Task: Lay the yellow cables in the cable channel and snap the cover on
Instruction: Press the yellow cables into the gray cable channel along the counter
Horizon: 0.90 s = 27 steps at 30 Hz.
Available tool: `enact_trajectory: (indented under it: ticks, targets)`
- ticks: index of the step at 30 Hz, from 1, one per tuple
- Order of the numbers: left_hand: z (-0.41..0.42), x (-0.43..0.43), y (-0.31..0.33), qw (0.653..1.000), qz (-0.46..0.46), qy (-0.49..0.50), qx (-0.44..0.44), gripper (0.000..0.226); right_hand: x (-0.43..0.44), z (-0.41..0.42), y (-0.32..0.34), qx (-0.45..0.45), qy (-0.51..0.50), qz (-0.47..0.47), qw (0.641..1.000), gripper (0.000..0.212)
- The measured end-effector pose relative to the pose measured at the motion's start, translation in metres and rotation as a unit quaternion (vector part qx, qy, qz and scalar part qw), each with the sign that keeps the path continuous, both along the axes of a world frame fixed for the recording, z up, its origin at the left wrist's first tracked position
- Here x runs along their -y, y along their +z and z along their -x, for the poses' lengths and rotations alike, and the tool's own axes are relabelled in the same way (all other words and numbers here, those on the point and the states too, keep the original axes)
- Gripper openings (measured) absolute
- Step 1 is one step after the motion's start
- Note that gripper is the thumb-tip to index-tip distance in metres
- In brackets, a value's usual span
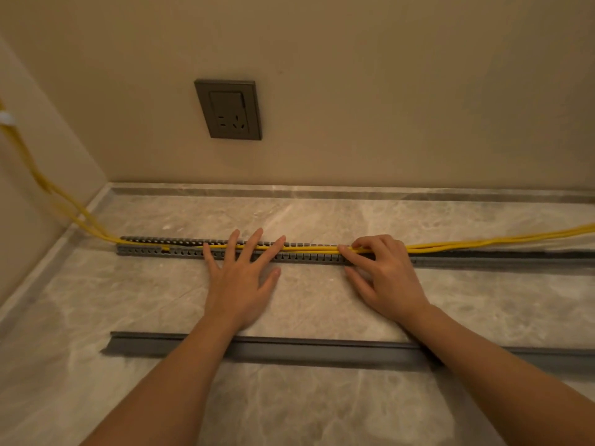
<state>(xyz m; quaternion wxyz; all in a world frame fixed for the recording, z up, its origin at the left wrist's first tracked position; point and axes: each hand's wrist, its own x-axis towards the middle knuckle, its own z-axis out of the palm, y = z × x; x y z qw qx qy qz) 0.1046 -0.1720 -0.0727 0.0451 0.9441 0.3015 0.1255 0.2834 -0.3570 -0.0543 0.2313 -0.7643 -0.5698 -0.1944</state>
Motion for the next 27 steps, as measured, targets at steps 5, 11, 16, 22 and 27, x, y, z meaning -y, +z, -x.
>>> enact_trajectory:
  ticks: [5, 11, 16, 22, 27]
  targets:
    - [-0.001, -0.001, 0.000, 1.000, 0.008, -0.001, 0.004, 0.051, -0.001, 0.002, 0.001, 0.002, -0.013, 0.009, 1.000, 0.028]
    - [-0.001, 0.000, 0.001, 1.000, 0.003, 0.009, -0.007, 0.050, 0.000, 0.001, 0.005, -0.014, -0.018, 0.054, 0.998, 0.032]
    - [-0.001, -0.001, 0.001, 1.000, 0.004, 0.010, -0.011, 0.050, -0.002, -0.001, 0.003, -0.021, -0.024, 0.037, 0.999, 0.028]
    - [-0.001, 0.001, 0.004, 0.999, 0.003, 0.018, -0.030, 0.052, -0.004, -0.002, 0.003, -0.038, -0.021, 0.021, 0.999, 0.025]
    - [-0.012, 0.015, 0.011, 0.993, -0.032, 0.070, -0.086, 0.051, 0.000, -0.001, 0.006, -0.043, -0.021, 0.027, 0.998, 0.022]
